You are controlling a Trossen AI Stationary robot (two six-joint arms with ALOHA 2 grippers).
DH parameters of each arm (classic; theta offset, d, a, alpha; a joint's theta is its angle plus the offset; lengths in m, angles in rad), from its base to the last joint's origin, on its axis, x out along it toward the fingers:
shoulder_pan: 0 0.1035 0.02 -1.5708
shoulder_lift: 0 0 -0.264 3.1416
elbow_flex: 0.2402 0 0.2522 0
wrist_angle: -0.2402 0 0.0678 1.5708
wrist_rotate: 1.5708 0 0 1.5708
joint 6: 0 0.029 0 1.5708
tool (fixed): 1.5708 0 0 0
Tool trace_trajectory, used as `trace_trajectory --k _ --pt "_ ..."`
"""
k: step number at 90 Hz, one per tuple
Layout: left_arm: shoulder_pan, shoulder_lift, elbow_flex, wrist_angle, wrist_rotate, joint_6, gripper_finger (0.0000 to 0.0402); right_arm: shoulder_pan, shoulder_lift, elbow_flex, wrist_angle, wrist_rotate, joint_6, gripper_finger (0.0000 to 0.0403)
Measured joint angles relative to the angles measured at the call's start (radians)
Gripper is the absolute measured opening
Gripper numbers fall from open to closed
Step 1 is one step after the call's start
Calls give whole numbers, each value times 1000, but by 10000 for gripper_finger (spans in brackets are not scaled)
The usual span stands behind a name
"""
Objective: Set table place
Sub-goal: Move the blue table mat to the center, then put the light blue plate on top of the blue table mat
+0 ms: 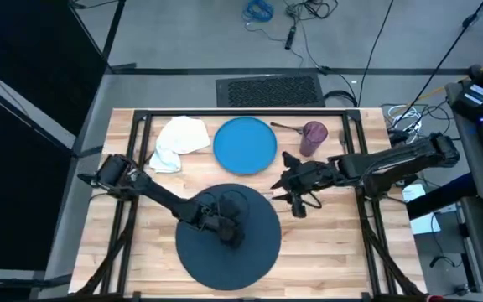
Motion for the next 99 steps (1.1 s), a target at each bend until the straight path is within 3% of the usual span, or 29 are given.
trace_trajectory --k 28,54,74,84,99 --pt "35 54 86 4 8 138 68 0 -52 0 -61 52 40 138" --pt "30 54 96 60 89 242 68 0 -52 0 -62 53 14 138" --pt "31 -67 96 75 136 467 68 -3 -51 0 -47 150 -14 138" --pt "38 -170 98 7 71 586 68 -10 -46 0 -41 197 -19 138" --pt "69 -317 95 -208 -159 706 68 -29 -15 1 -45 197 -47 138"
